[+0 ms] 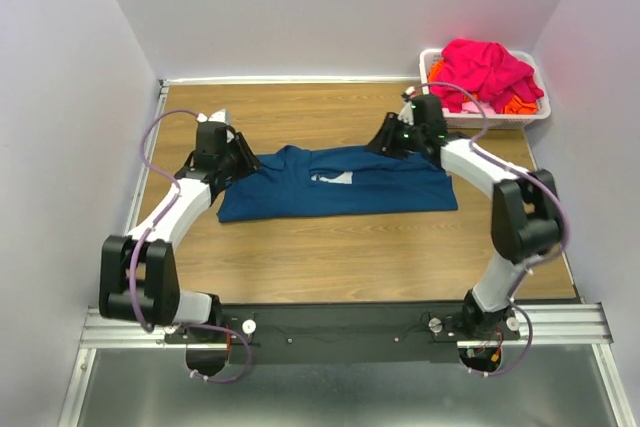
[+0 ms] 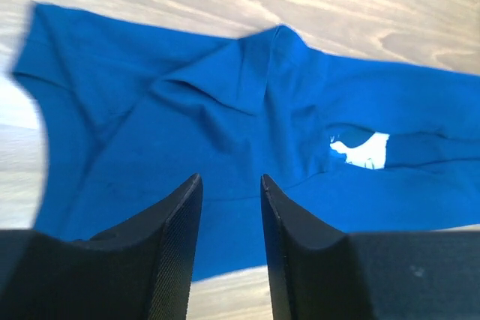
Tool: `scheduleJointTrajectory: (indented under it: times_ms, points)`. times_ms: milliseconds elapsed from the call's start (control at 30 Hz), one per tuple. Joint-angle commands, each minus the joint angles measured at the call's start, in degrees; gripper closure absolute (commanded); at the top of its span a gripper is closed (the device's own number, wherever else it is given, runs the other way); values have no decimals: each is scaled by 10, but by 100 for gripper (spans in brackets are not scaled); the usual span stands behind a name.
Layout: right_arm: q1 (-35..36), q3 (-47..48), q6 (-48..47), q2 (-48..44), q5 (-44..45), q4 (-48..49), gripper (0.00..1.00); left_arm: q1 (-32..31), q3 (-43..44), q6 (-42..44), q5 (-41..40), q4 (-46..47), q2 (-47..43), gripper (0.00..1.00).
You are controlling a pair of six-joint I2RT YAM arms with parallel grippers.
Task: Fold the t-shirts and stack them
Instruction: Fold the tshirt
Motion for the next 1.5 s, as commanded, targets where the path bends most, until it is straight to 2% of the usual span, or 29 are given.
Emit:
scheduleJointTrajectory:
  times_ms: [0, 133, 400, 733, 1067, 1167, 1400, 1467]
  points:
    - [28, 76, 27, 108, -66, 48, 55, -13, 19, -44, 19, 52, 70, 57]
    - [64, 181, 35, 204, -93, 59, 55, -22, 53, -46, 30, 61, 136, 57]
    - [105, 307, 60, 338, -125, 63, 55, -23, 108, -39, 36, 60, 204, 58]
    - [115, 352, 94, 419, -129, 86, 56, -24, 132, -33, 56, 54, 270, 58]
    - [116, 364, 100, 428, -140, 96, 57, -24, 126, -30, 61, 53, 279, 58]
    - [116, 374, 103, 433, -149, 97, 61, -24, 127, -33, 58, 53, 276, 58]
    - [117, 383, 104, 438, -154, 102, 92, -23, 137, -34, 62, 52, 283, 58]
    - [117, 385, 103, 437, -155, 101, 95, -24, 138, -37, 62, 51, 284, 59]
